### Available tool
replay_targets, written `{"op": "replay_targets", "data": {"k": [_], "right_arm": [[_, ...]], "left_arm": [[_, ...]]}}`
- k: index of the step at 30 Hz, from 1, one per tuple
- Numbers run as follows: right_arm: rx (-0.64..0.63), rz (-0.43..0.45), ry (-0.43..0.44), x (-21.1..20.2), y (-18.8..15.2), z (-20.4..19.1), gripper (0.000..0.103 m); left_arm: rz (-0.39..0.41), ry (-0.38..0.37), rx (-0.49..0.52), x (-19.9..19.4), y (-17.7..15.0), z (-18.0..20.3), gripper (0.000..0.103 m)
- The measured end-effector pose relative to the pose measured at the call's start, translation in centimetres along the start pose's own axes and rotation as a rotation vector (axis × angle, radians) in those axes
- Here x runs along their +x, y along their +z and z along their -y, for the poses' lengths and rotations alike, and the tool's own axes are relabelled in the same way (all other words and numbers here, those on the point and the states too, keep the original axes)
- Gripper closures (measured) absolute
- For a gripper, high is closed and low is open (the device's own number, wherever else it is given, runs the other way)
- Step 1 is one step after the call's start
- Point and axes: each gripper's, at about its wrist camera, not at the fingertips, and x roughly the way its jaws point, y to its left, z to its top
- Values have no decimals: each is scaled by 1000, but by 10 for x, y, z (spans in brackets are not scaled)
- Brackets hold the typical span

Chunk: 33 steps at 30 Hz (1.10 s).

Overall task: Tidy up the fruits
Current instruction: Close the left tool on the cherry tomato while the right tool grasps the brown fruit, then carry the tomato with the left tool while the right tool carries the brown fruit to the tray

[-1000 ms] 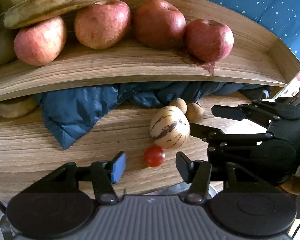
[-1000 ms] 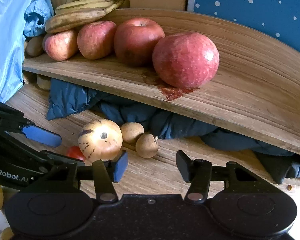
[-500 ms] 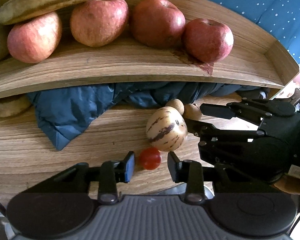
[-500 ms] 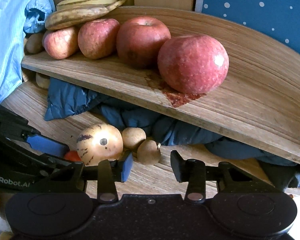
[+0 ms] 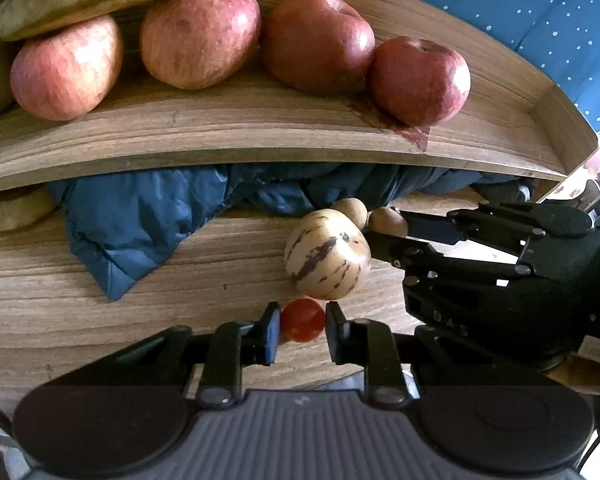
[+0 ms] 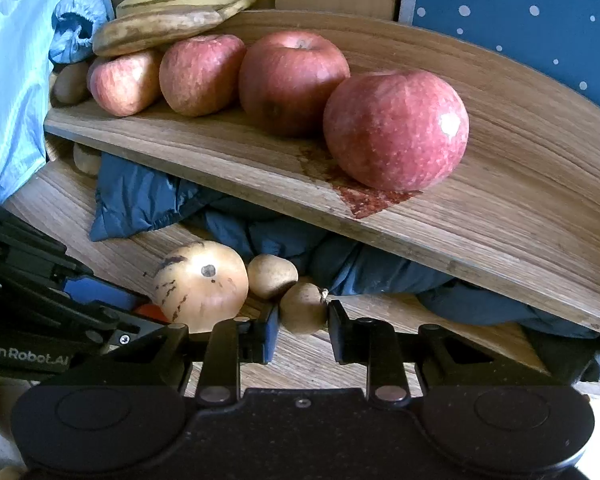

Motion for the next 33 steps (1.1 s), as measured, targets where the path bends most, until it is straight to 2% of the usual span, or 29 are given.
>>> {"op": "replay_targets", "data": {"k": [15, 33], "right_arm": [[55, 20, -34, -21, -8, -4, 76], [93, 45, -73, -56, -20, -50, 76]], "left_arm": [[1, -8, 19, -15, -8, -3, 78], [46, -20, 34, -60, -27, -32, 78]]}}
